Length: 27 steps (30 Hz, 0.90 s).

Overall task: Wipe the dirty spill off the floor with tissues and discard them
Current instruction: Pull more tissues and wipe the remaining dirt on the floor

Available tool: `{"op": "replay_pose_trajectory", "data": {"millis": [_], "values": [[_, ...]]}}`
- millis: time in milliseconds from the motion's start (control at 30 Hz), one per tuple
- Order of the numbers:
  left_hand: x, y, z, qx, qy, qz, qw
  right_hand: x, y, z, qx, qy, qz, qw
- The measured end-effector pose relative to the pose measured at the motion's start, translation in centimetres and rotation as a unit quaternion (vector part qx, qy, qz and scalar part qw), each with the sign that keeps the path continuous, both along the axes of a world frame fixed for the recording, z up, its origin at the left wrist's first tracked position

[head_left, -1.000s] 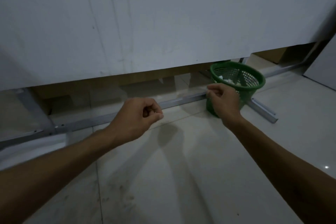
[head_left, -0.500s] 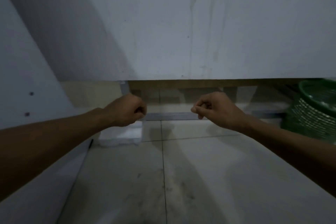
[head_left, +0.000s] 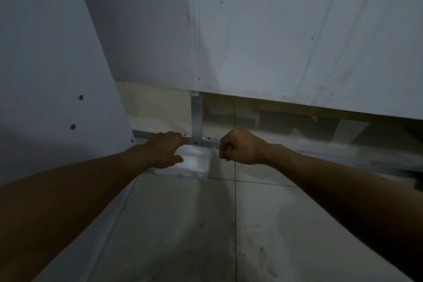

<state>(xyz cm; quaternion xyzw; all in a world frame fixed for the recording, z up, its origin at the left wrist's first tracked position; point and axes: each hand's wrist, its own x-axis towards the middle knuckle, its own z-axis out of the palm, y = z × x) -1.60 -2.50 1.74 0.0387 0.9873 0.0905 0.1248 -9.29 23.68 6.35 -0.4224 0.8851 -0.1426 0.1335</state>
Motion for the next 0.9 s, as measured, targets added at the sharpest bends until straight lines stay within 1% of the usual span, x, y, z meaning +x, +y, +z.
{"op": "replay_pose_trajectory", "data": {"millis": [67, 200, 300, 367, 433, 500, 567, 633, 700, 833, 900], "values": [[-0.4, 0.4, -1.2, 0.013, 0.021, 0.000, 1.000, -0.7, -1.2, -2.3, -0.018, -0.012, -0.031, 0.999], [-1.5, 2.0, -2.6, 0.054, 0.082, 0.004, 0.995, -0.9, -1.7, -6.3, -0.084, -0.076, -0.123, 0.986], [-2.6, 2.7, -3.4, 0.087, 0.091, 0.040, 0.991, -0.8, -1.6, -8.1, -0.125, -0.074, -0.154, 0.977], [-3.3, 2.9, -3.8, 0.102, 0.082, 0.054, 0.990, -1.0, -1.4, -8.7, -0.151, -0.083, -0.159, 0.972], [-3.9, 2.9, -4.0, 0.103, 0.076, 0.048, 0.991, -1.1, -1.5, -9.2, -0.171, -0.112, -0.165, 0.965], [-4.2, 2.9, -4.1, 0.107, 0.090, 0.044, 0.989, -0.9, -1.9, -9.7, -0.200, -0.153, -0.166, 0.953], [-4.4, 2.9, -3.7, 0.136, 0.109, 0.049, 0.984, -0.4, -2.7, -10.1, -0.217, -0.185, -0.166, 0.944], [-4.5, 2.6, -3.0, 0.189, 0.111, 0.048, 0.974, 0.0, -3.5, -10.5, -0.205, -0.190, -0.164, 0.946], [-4.6, 2.3, -2.2, 0.224, 0.098, 0.045, 0.969, 0.4, -4.0, -10.6, -0.189, -0.196, -0.155, 0.950], [-4.8, 1.7, -1.3, 0.239, 0.069, 0.037, 0.968, 0.7, -4.0, -11.2, -0.212, -0.250, -0.154, 0.932], [-4.8, 1.3, -1.1, 0.247, 0.055, 0.030, 0.967, 0.7, -3.9, -11.7, -0.203, -0.245, -0.164, 0.934]]}}
